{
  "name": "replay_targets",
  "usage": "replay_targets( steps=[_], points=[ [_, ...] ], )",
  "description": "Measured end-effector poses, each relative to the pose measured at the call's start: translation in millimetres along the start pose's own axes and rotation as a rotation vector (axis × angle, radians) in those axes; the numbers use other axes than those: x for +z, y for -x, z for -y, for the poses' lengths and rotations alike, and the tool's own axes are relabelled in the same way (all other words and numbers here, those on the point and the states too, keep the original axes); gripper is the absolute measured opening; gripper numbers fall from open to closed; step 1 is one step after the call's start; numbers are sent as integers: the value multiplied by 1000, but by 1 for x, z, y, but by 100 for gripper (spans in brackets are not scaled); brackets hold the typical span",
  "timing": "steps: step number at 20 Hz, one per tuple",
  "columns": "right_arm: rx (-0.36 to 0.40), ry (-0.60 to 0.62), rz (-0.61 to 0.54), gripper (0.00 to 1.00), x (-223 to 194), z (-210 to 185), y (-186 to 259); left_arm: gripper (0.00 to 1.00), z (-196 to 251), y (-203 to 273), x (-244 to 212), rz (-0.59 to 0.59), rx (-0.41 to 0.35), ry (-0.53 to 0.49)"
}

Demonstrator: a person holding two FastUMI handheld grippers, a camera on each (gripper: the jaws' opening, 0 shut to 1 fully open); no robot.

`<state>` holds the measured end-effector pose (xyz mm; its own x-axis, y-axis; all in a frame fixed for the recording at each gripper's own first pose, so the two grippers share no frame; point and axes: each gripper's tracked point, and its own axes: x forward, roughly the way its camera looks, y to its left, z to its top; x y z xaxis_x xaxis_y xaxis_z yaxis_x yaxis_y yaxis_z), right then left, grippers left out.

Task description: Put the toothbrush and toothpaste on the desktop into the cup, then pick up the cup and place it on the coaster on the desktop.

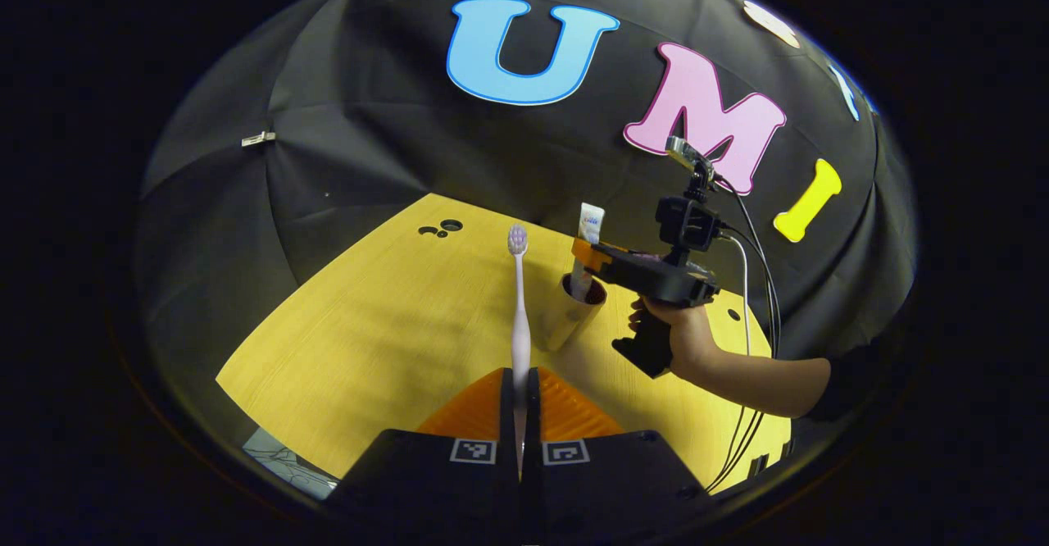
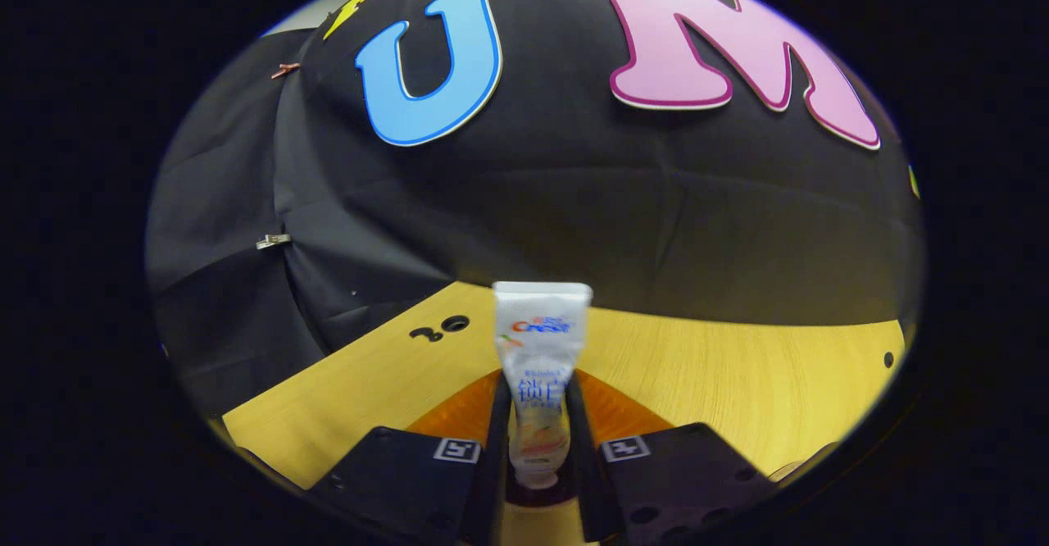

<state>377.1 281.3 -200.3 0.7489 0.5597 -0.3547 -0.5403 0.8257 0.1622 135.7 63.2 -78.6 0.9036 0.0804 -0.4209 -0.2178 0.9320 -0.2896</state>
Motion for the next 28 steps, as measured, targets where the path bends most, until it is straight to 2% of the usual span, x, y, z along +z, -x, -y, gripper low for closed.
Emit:
replay_targets(
  steps=[1,2,3,5,6,8,9,10,13,21,28],
  points=[
    [20,-21,-14,33,-5,-2,5,11,1,-1,0,3,2,-6],
    [34,-33,-16,63,-6,-4,12,6,4,-1,-1,3,2,-10],
    [34,-34,-11,58,-3,-2,20,6,7,-2,-2,5,0,-12],
    [36,-23,7,79,5,2,38,6,14,-5,-4,11,-9,-11],
    [38,-25,15,100,10,5,47,6,17,-6,-4,15,-12,-9],
    [32,-37,31,98,18,14,65,6,24,-11,-1,35,-25,0],
    [23,-45,34,98,20,21,75,11,29,-15,1,46,-34,4],
    [11,-53,35,98,21,30,84,6,33,-17,4,60,-44,6],
    [-34,-57,40,98,22,58,108,6,46,-31,21,120,-86,-8],
    [-184,-67,49,98,22,152,162,6,72,-104,76,272,-149,-50],
    [-330,-56,91,98,22,221,213,6,84,-167,109,369,-211,-44]
  ],
)
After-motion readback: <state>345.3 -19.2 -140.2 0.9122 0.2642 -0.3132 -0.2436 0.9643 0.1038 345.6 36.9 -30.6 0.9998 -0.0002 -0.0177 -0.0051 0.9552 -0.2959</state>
